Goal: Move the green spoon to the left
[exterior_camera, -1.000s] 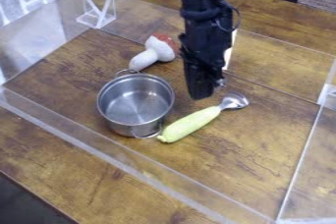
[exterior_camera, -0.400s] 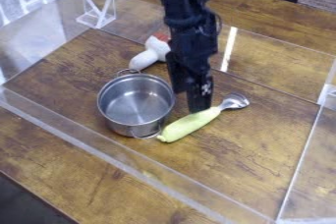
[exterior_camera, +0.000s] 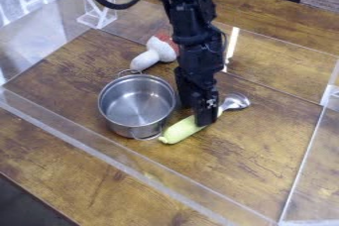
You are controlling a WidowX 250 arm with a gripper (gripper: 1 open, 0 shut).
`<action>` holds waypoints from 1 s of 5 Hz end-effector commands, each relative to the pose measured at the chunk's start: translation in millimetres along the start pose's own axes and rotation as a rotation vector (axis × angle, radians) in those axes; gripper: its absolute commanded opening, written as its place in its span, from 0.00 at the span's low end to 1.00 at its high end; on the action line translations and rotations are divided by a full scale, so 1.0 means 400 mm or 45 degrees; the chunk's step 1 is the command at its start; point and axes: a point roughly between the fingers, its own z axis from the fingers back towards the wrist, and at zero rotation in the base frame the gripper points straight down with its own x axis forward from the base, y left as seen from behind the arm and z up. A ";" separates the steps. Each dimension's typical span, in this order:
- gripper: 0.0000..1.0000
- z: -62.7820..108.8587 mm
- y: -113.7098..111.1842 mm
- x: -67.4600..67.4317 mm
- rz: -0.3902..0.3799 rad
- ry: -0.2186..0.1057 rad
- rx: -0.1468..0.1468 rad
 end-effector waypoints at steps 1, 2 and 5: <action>0.00 0.029 0.004 0.036 -0.064 -0.051 0.036; 0.00 0.027 -0.002 0.041 -0.125 -0.041 0.028; 0.00 0.033 -0.004 0.036 0.031 -0.058 0.044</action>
